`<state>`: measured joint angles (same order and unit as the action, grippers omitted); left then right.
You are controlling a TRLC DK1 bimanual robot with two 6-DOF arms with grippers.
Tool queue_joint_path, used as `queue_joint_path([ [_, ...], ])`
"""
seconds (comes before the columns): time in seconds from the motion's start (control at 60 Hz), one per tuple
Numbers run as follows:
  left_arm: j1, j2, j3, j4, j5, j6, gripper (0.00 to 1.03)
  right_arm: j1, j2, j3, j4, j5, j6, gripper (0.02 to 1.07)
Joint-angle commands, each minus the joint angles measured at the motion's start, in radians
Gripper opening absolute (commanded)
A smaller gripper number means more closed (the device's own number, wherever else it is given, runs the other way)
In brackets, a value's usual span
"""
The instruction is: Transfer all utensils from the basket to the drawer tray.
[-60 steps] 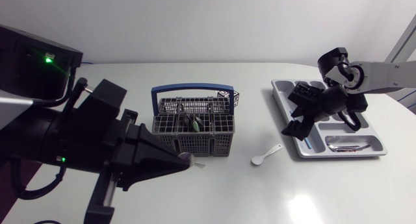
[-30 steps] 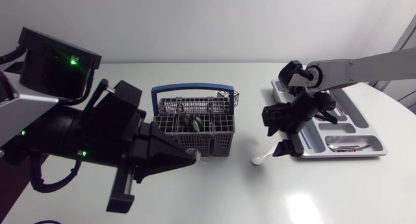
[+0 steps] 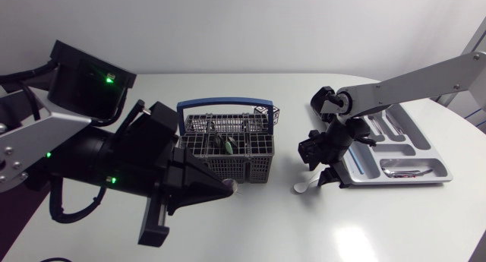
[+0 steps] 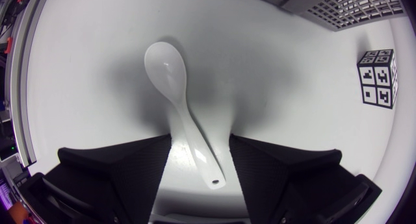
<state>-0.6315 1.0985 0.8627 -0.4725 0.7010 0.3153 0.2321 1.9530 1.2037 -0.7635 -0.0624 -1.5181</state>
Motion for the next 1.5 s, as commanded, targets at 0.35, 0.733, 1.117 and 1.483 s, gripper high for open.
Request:
queue_joint_path([
  [0.35, 0.0, 0.05, 0.027, 0.011, 0.003, 0.027, 0.04, 0.03, -0.008, -0.033, -0.076, 0.03, -0.059, 0.16],
  [0.733, -0.008, 0.037, 0.036, 0.002, 0.003, 0.021, 0.04, -0.039, -0.255, 0.08, -0.306, -0.091, -0.065, 0.16],
  [1.117, -0.028, 0.02, 0.029, 0.002, -0.011, 0.018, 0.04, -0.011, -0.295, -0.118, -0.183, -0.05, -0.013, 0.66],
  [1.483, -0.03, 0.02, 0.015, 0.008, -0.012, 0.024, 0.04, 0.007, -0.183, -0.214, -0.028, -0.031, 0.041, 0.66],
])
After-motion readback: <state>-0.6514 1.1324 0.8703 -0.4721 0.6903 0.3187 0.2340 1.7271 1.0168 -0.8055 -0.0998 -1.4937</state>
